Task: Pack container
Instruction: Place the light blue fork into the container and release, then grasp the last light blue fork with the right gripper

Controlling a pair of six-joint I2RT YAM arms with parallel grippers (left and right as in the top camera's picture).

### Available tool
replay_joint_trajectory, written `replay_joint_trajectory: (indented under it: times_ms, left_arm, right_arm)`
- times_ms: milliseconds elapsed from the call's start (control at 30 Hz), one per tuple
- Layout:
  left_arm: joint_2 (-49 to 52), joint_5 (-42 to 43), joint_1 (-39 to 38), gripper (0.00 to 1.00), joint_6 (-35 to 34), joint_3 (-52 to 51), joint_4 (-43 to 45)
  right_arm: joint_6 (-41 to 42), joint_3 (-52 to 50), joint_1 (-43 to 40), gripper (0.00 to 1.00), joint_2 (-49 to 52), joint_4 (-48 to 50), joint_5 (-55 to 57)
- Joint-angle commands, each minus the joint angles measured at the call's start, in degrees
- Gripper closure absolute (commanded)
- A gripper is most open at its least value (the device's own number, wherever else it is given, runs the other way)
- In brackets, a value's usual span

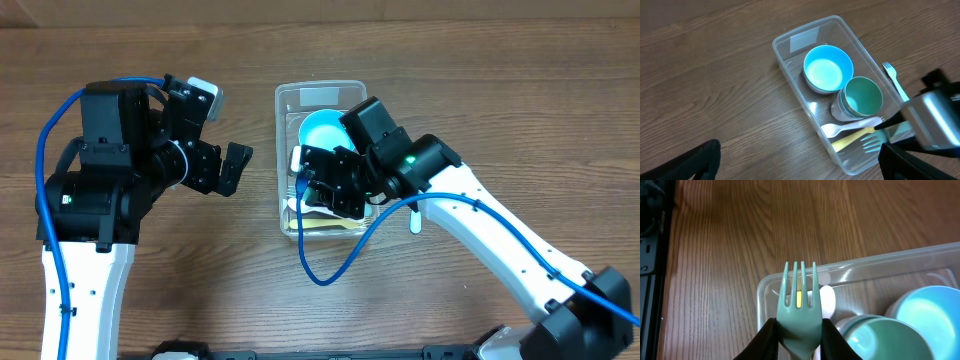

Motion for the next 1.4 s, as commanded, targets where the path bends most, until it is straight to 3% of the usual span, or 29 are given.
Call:
replay_joint_trajectory:
  times_ms: [0, 33, 67, 100, 133, 200, 300, 433, 533, 633, 667, 800, 967, 1367]
  left_arm:
    - [-0.07, 0.42, 0.31, 0.00, 0.90, 1.22, 0.00]
    - [-0.07, 0.42, 0.31, 0.00, 0.90, 1.22, 0.00]
    - [-0.07, 0.42, 0.31, 0.00, 0.90, 1.22, 0.00]
    - [-0.07, 0.42, 0.31, 0.00, 0.90, 1.22, 0.00]
    - [-0.07, 0.42, 0.31, 0.00, 0.90, 1.22, 0.00]
    - [-0.07, 0.42, 0.31, 0.00, 0.90, 1.22, 0.00]
    - [-0.07, 0.42, 0.31, 0.00, 0.90, 1.22, 0.00]
    - [-0.07, 0.42, 0.31, 0.00, 0.90, 1.22, 0.00]
    - [-0.07, 0.42, 0.31, 0.00, 0.90, 1.22, 0.00]
    - [-0.07, 0.42, 0.31, 0.00, 0.90, 1.22, 0.00]
    - [-0.07, 0.42, 0.31, 0.00, 0.90, 1.22, 0.00]
    - [-0.07, 0.42, 0.31, 0.00, 0.90, 1.22, 0.00]
    - [-0.07, 0.42, 0.31, 0.00, 0.90, 1.22, 0.00]
    - [-0.07, 0.42, 0.31, 0.00, 0.90, 1.22, 0.00]
  right_arm:
    - [-0.48, -0.31, 0.33, 0.96, 2.73, 0.63, -2.84]
    - [-0.48, -0.31, 0.33, 0.95, 3.41, 0.61, -2.80]
    - [-0.46, -0.31, 0.33, 0.84, 3.87, 0.63, -2.80]
    - [-0.44, -0.31, 0.33, 0.64, 4.31, 0.70, -2.80]
    - [-0.44, -0.31, 0.33, 0.50, 4.39, 0.96, -2.75]
    - [-0.39, 0.07, 0.31, 0.37, 4.37, 1.86, -2.29]
    - [2.62, 1.81, 0.31, 0.37, 3.98, 1.16, -1.29]
    - [15.54, 6.36, -0.96, 0.40, -1.27, -2.80, 6.14]
    - [28.76, 6.38, -9.31, 0.40, -9.38, -2.25, 11.87]
    - [35.98, 6.29, -18.12, 0.36, -14.51, -2.10, 12.61]
    - [42.18, 5.66, -24.87, 0.34, -14.05, -4.00, 15.74]
    - [50.45, -0.20, -30.27, 0.34, -6.82, -3.76, 20.90]
    - [52.81, -5.57, -30.51, 0.35, 1.86, -0.44, 20.90]
    - [56.37, -22.05, -26.86, 0.35, 3.19, 18.73, 24.15]
